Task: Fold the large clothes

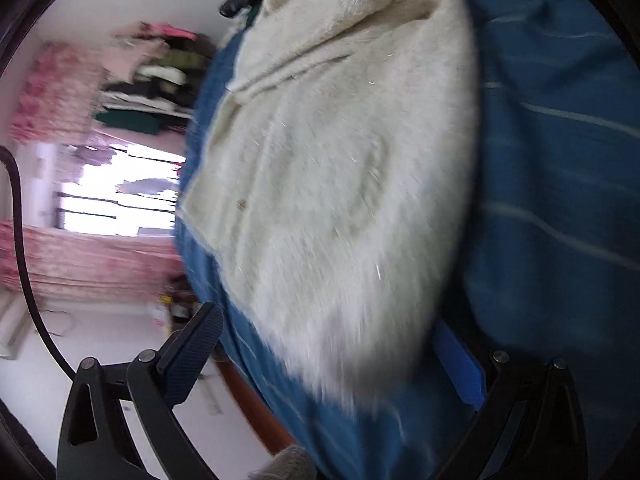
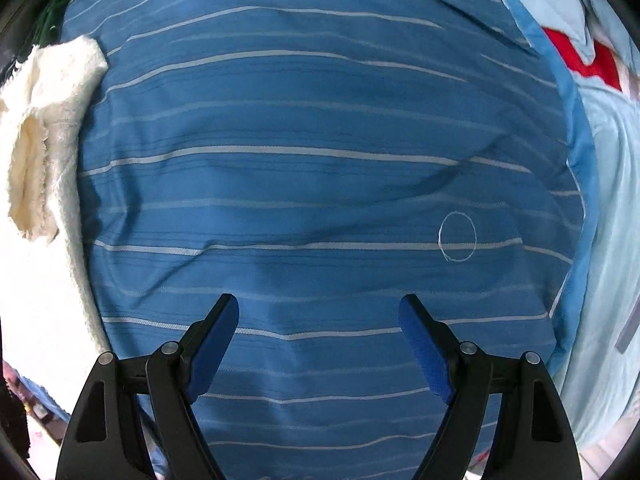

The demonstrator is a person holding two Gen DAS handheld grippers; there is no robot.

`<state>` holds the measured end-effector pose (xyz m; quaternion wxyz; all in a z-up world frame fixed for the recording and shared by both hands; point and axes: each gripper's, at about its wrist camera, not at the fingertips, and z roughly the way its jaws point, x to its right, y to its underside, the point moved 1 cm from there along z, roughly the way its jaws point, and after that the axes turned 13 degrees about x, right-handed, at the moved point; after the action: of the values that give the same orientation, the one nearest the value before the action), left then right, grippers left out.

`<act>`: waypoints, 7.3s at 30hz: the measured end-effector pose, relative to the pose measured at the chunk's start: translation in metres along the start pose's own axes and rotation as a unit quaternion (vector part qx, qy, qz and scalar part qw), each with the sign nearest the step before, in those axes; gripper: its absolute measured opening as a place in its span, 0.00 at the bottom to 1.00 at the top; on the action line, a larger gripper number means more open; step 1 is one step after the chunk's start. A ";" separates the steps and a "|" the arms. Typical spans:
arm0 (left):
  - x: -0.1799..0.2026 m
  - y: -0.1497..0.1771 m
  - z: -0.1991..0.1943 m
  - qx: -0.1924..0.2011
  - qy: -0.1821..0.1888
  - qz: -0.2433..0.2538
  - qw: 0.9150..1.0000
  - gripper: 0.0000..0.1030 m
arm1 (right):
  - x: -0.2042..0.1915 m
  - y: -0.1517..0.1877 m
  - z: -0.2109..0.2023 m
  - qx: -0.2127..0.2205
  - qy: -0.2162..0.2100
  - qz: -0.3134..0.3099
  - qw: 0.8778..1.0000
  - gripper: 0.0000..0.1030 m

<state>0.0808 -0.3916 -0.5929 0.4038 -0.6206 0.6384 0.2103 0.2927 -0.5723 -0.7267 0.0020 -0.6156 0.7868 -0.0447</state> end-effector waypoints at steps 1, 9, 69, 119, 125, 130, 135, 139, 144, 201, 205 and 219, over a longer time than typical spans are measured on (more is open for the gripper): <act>0.001 -0.003 0.012 -0.002 -0.013 0.000 1.000 1.00 | 0.008 -0.004 0.002 -0.003 -0.004 0.002 1.000 0.81; -0.025 -0.020 0.041 0.008 -0.059 -0.044 0.997 0.68 | -0.009 0.014 0.009 -0.008 -0.035 -0.010 0.999 0.81; -0.380 0.026 0.382 -0.156 0.280 -0.418 0.850 0.71 | -0.516 -0.103 -0.116 -0.007 -0.354 -0.051 0.934 0.71; -0.311 -0.046 0.323 -0.064 0.292 -0.231 0.926 0.78 | -0.101 0.100 -0.146 0.057 -0.231 0.090 0.967 0.43; -0.295 -0.051 0.326 -0.076 0.274 -0.238 0.929 0.78 | -0.176 0.008 -0.032 0.039 -0.175 0.036 0.983 0.38; -0.305 -0.060 0.316 -0.071 0.274 -0.256 0.924 0.78 | -0.169 0.000 -0.055 0.026 -0.208 0.050 0.977 0.42; -0.318 -0.045 0.334 -0.098 0.279 -0.316 0.902 0.78 | -0.111 0.017 -0.109 0.046 -0.245 0.072 0.966 0.55; -0.299 -0.049 0.364 -0.107 0.296 -0.316 0.895 0.78 | -0.094 0.017 -0.102 0.036 -0.273 0.080 0.958 0.55; -0.258 -0.074 0.371 -0.073 0.307 -0.248 0.916 0.45 | -0.118 0.003 -0.026 -0.027 -0.302 0.119 0.946 0.55; -0.139 -0.101 0.247 -0.002 0.422 -0.184 0.888 1.00 | -0.002 0.139 0.042 0.099 -0.453 0.326 0.824 0.72; -0.141 -0.105 0.255 0.007 0.448 -0.181 0.876 1.00 | -0.027 0.122 0.043 0.122 -0.480 0.314 0.810 0.67; -0.151 -0.142 0.274 -0.029 0.456 -0.213 0.863 1.00 | -0.127 0.086 -0.107 0.183 -0.500 0.168 0.829 0.26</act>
<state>0.2726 -0.1067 -0.6029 0.0841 -0.7793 0.5975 -0.1691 0.2339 -0.4218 -0.6330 0.5155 -0.4000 0.7471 0.1270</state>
